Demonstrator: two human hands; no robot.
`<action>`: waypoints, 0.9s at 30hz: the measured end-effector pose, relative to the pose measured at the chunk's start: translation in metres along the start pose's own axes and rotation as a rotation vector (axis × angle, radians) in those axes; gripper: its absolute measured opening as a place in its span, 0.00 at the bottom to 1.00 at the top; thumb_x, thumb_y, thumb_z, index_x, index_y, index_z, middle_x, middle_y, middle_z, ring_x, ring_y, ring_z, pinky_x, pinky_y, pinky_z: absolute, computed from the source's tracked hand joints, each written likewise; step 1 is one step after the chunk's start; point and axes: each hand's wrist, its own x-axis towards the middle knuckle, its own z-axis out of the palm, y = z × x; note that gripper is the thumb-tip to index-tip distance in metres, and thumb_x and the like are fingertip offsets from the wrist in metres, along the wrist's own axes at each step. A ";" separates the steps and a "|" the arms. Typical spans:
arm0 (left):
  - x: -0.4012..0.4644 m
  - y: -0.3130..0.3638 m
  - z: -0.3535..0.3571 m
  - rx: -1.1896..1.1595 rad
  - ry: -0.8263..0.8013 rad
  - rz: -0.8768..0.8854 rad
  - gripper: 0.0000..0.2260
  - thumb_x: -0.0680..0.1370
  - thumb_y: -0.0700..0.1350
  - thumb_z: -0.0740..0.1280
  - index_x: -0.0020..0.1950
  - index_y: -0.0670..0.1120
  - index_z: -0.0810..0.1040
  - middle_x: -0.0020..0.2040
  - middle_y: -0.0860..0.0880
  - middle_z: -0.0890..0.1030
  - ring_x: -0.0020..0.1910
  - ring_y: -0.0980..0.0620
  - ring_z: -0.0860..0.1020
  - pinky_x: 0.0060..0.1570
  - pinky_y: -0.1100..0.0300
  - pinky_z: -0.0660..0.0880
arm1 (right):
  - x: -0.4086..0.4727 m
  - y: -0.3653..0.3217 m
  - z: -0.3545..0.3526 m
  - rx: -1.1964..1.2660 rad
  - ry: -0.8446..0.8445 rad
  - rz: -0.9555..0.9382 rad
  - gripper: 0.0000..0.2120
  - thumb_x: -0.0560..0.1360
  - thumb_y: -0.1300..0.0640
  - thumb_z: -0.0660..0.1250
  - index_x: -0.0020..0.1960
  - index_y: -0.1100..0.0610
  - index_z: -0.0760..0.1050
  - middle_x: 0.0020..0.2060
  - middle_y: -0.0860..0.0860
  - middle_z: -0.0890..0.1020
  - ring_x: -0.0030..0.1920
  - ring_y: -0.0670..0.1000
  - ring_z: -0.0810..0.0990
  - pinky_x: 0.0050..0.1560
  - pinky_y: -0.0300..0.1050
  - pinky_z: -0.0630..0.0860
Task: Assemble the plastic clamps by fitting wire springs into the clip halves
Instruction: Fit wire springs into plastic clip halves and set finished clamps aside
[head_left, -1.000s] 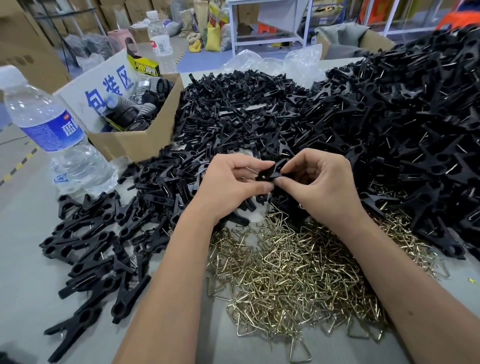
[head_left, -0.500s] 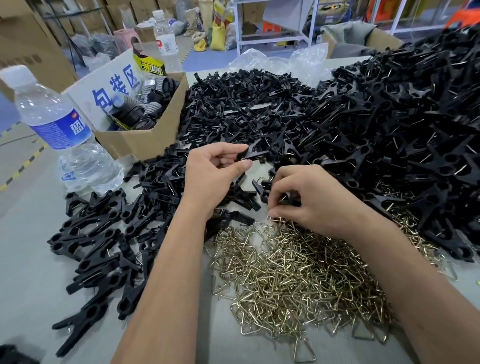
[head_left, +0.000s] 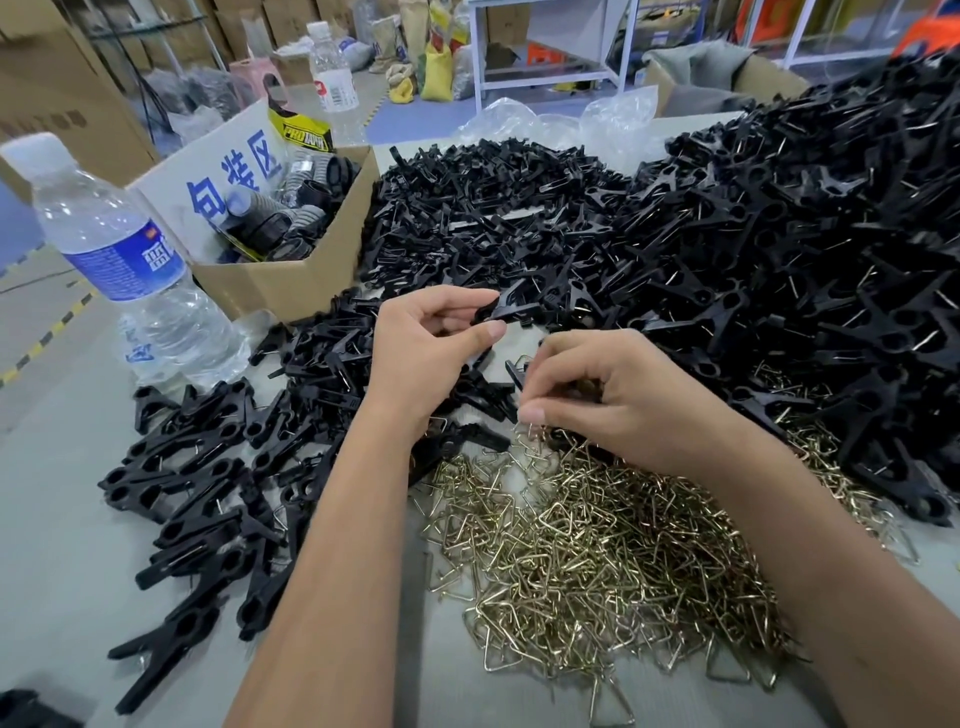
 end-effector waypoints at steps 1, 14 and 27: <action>0.000 0.000 -0.001 0.003 -0.008 0.001 0.14 0.69 0.38 0.82 0.51 0.53 0.89 0.41 0.54 0.82 0.44 0.56 0.78 0.58 0.45 0.82 | 0.000 0.000 0.000 0.061 0.026 0.015 0.03 0.75 0.53 0.77 0.43 0.50 0.87 0.44 0.46 0.84 0.43 0.46 0.81 0.44 0.36 0.75; -0.003 0.001 -0.004 -0.021 -0.146 -0.002 0.15 0.70 0.32 0.80 0.49 0.50 0.88 0.40 0.53 0.87 0.40 0.59 0.82 0.45 0.67 0.79 | -0.002 0.008 -0.009 -0.054 0.143 0.144 0.12 0.78 0.46 0.73 0.39 0.51 0.83 0.28 0.52 0.81 0.24 0.47 0.75 0.24 0.39 0.71; -0.008 0.007 0.004 -0.093 -0.272 0.001 0.17 0.68 0.27 0.79 0.49 0.45 0.87 0.46 0.50 0.88 0.44 0.59 0.85 0.47 0.67 0.79 | 0.004 0.023 -0.006 0.534 0.471 0.334 0.09 0.79 0.59 0.73 0.41 0.61 0.85 0.29 0.54 0.80 0.25 0.49 0.73 0.20 0.37 0.64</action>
